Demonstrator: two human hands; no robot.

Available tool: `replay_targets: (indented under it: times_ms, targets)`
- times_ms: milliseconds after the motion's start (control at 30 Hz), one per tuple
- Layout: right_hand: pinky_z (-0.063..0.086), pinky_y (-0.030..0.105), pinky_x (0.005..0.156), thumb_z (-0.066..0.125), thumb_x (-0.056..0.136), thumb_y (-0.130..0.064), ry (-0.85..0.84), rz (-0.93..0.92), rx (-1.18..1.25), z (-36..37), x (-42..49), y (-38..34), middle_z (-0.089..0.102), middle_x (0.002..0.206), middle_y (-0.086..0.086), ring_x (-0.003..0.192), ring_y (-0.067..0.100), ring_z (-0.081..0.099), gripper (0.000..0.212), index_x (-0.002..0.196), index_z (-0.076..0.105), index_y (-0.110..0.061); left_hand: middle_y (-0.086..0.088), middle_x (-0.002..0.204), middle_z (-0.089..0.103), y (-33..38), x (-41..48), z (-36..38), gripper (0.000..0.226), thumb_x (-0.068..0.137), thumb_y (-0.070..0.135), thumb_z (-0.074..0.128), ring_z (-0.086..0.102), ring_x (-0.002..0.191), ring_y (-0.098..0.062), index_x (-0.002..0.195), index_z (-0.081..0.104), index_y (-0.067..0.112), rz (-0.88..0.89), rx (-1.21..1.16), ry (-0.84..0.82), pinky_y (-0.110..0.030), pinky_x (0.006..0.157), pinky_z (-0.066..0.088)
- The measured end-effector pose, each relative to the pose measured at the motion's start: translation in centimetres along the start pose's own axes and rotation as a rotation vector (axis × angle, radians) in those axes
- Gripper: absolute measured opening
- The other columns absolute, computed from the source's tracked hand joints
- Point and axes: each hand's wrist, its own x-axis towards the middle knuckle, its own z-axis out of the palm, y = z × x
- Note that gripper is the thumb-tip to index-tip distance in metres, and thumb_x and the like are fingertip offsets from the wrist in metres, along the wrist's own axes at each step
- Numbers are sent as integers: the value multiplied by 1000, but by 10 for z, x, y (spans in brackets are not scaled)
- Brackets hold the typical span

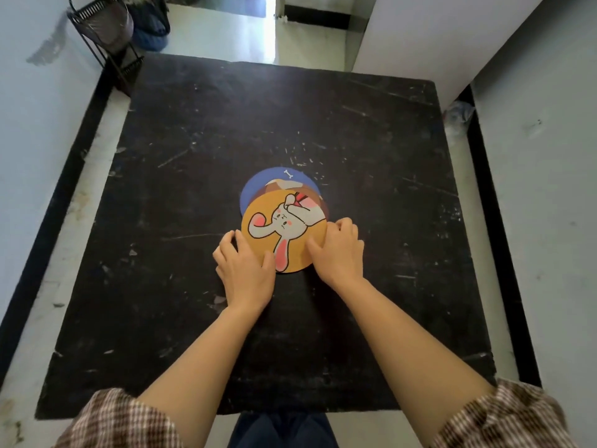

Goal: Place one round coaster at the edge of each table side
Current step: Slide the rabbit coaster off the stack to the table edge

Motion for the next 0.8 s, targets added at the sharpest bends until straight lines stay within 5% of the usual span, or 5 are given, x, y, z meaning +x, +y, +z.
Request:
replay_targets:
  times_ms: [133, 333, 533, 667, 800]
  targets:
    - [44, 39, 72, 53, 86, -32, 8, 109, 275, -7, 6, -9, 52, 92, 2, 87, 22, 51, 23, 92, 52, -10, -9, 134, 38, 8, -2, -1, 60, 83, 31, 59, 30, 123, -25, 136, 38, 11, -60, -137, 63, -39, 96, 33]
    - [46, 26, 45, 53, 85, -3, -284, 421, 847, -29, 6, -2, 66, 78, 10, 58, 18, 58, 22, 102, 64, -9, -1, 110, 65, 10, -5, -17, 61, 82, 20, 60, 59, 100, -14, 138, 37, 20, -283, -618, -38, -35, 87, 49]
    - [55, 25, 51, 45, 90, 7, -441, 512, 1118, -37, -53, 27, 70, 96, 13, 64, 21, 71, 32, 113, 55, -12, -10, 103, 71, -6, -45, -33, 44, 82, 17, 67, 72, 81, -19, 123, 55, 8, -634, -1120, -344, -29, 66, 57]
    - [58, 32, 63, 48, 85, 13, -608, 535, 1167, -31, -99, 46, 66, 113, 15, 79, 30, 73, 51, 124, 50, -20, -11, 99, 70, -14, -88, -30, 49, 84, 3, 62, 72, 80, -20, 127, 47, 22, -548, -982, -406, -29, 61, 58]
    - [55, 35, 76, 66, 78, 1, -728, 480, 995, -32, -122, 69, 73, 102, 11, 83, 24, 71, 39, 115, 60, -9, -12, 86, 70, -31, -108, -35, 48, 84, -3, 57, 70, 76, -20, 117, 50, 31, -398, -759, -372, -27, 59, 57]
